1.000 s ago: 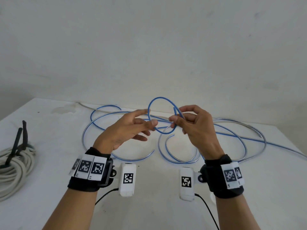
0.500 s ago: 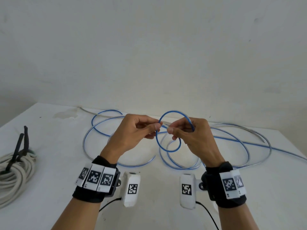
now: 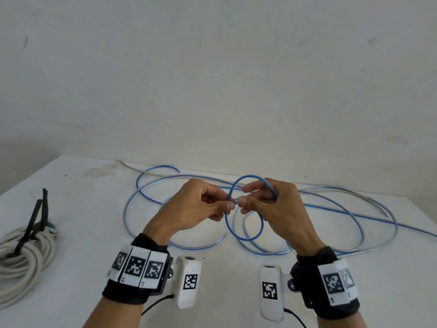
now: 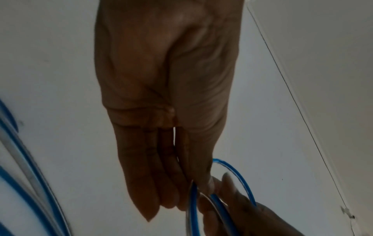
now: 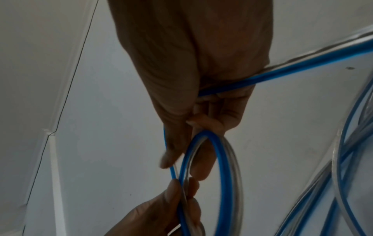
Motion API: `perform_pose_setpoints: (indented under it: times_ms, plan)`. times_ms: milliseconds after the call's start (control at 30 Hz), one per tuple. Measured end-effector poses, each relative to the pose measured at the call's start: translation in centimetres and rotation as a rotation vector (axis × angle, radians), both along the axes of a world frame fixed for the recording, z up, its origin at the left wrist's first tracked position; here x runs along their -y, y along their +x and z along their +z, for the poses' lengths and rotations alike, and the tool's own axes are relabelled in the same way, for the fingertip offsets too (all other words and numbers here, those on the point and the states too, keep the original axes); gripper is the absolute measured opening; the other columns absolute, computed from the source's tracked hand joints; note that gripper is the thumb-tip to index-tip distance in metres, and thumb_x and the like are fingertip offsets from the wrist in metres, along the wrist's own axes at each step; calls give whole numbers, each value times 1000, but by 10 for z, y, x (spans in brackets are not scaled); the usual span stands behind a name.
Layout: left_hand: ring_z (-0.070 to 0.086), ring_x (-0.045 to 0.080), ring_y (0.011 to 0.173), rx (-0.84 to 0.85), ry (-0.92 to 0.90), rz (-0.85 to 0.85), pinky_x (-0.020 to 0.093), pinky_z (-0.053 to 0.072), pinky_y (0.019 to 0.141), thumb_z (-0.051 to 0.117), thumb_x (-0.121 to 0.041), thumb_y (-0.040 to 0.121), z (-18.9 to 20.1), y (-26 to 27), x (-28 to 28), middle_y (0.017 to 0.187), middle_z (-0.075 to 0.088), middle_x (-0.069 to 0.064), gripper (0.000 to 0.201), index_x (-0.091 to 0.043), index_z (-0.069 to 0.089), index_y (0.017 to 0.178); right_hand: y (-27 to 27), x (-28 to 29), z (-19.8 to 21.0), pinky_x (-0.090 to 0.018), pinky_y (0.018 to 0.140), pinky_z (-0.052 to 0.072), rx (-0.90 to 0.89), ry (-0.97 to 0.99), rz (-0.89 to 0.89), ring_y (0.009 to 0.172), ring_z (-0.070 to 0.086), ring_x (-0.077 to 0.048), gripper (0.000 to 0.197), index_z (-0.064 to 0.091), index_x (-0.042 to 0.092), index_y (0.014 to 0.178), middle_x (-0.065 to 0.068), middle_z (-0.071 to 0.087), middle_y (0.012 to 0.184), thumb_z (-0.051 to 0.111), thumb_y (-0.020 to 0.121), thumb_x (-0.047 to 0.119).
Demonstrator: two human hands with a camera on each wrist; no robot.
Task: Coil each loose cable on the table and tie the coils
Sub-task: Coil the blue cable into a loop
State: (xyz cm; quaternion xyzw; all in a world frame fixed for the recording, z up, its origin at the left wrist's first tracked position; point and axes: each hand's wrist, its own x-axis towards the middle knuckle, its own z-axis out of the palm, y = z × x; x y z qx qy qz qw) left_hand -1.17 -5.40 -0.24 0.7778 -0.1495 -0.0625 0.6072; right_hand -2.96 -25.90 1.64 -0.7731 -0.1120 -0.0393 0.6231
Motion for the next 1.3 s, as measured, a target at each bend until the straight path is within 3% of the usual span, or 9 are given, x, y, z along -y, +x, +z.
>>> perform_pose_setpoints:
  times_ms: [100,233,300,433,600,867,1000,1133,1300]
  plan:
    - [71,16,76,5,-27,44,29,61,69,75,-19,91,1,2,-5,83,77,9,12,-8,78,96,-2,-2,3,-22,57,53,98,71,-58,78,76,-19,30,65,19,114,-5,78,84,76,87,27]
    - [70,17,76,-30,-203,156,30,60,64,74,-22,89,3,5,-15,83,75,10,18,-7,77,97,4,-2,-3,-23,54,49,243,87,-190,64,65,-15,5,68,18,102,-4,75,76,65,99,19]
    - [68,15,74,-22,-253,186,29,60,64,72,-19,91,3,4,-14,83,74,9,17,-5,76,98,6,-2,-7,-20,55,47,240,44,-171,63,63,-13,6,70,19,101,-3,74,77,64,99,18]
    - [68,14,75,-40,-329,224,25,59,63,69,-14,94,4,4,-8,85,74,9,14,-2,75,100,6,-3,-8,-24,59,56,207,-5,-146,79,71,-13,2,70,21,96,5,74,87,71,94,22]
    - [69,14,76,-63,-402,234,28,61,67,68,-14,94,7,3,-5,85,74,8,16,0,73,103,2,-8,-5,-26,61,58,197,82,-107,76,76,-19,12,69,16,108,-4,78,87,68,96,14]
    - [70,20,78,-112,-256,77,35,62,71,69,-16,94,8,-2,-12,89,73,12,19,0,69,104,5,0,-6,-30,68,59,210,62,-116,72,75,-21,10,75,15,101,-4,78,84,73,91,13]
    - [68,21,77,-84,-275,108,37,63,73,69,-14,93,9,-1,-12,91,73,12,19,-5,71,110,7,2,-5,-29,68,59,197,48,-109,72,75,-22,10,76,14,100,-5,78,84,75,90,13]
    - [67,18,79,-42,-245,117,37,63,77,69,-18,94,8,0,-14,88,74,8,19,-5,76,106,6,6,-3,-26,62,55,158,14,-58,72,74,-22,16,73,18,105,-4,78,83,76,90,14]
    - [66,18,78,-99,-297,115,32,61,72,71,-29,87,10,0,-11,87,73,8,28,-6,77,101,4,6,-2,-24,56,49,140,-5,-46,72,72,-25,24,64,20,111,-5,78,83,76,90,16]
